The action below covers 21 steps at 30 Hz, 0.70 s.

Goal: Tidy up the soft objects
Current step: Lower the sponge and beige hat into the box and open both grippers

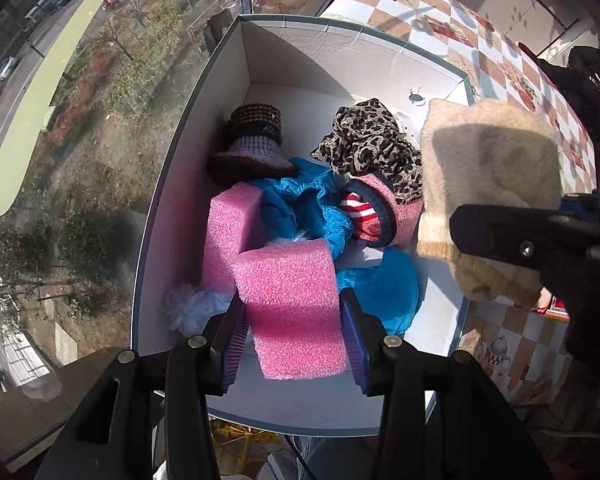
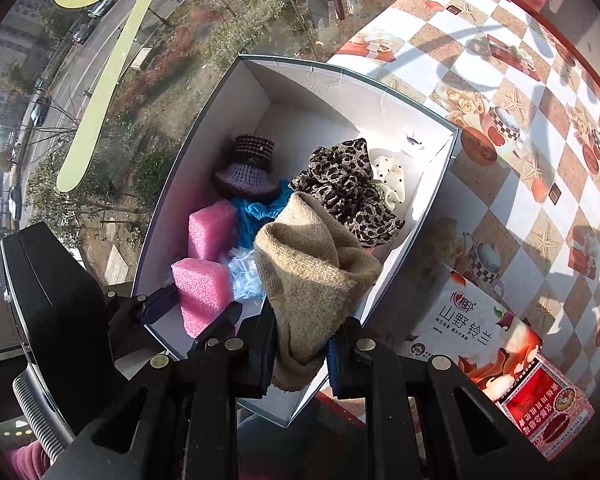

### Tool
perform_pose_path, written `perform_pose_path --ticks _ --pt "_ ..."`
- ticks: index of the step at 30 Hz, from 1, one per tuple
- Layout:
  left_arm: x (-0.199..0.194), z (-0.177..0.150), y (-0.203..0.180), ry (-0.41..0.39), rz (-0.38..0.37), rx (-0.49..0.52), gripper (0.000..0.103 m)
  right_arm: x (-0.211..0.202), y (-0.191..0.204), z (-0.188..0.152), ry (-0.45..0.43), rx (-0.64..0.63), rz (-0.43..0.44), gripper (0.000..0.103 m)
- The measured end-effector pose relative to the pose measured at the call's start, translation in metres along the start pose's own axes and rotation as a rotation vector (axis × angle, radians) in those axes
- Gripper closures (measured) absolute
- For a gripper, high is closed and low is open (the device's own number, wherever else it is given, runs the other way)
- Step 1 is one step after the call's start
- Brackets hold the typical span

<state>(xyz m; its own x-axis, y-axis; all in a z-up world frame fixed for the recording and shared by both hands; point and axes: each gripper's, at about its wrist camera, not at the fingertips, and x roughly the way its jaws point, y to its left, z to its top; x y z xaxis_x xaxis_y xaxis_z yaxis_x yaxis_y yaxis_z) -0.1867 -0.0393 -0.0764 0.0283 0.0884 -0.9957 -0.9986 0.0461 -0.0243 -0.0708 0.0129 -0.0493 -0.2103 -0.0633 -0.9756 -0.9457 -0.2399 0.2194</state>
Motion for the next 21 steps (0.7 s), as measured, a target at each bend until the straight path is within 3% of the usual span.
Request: perform_pose_path --ticks 1,3,6,8,10,12,21 --pt "-0.001 0.0 0.001 -0.008 -0.007 -0.003 0.051 0.0 0.0 0.001 0.001 -0.001 -0.001 0.082" --pt "-0.001 -0.001 0.001 -0.009 -0.02 -0.004 0.021 0.001 -0.001 0.001 0.005 0.0 0.001 0.077" --pt "-0.004 -0.002 0.001 -0.027 0.019 0.011 0.018 -0.002 -0.004 0.001 -0.008 0.008 -0.02 0.043" --pt "-0.007 -0.001 0.003 -0.039 0.049 0.013 0.018 -0.004 -0.007 0.002 -0.012 0.013 -0.028 0.034" --pt "-0.011 -0.001 0.008 -0.05 0.032 -0.005 0.018 -0.007 -0.01 0.001 -0.016 0.024 -0.054 0.014" --pt "-0.016 -0.001 0.013 -0.054 0.025 -0.022 0.018 -0.013 -0.013 -0.003 -0.031 0.027 -0.063 0.001" --pt "-0.028 -0.009 0.01 -0.044 0.014 0.026 0.018 -0.022 -0.012 -0.032 -0.022 0.061 -0.104 0.001"
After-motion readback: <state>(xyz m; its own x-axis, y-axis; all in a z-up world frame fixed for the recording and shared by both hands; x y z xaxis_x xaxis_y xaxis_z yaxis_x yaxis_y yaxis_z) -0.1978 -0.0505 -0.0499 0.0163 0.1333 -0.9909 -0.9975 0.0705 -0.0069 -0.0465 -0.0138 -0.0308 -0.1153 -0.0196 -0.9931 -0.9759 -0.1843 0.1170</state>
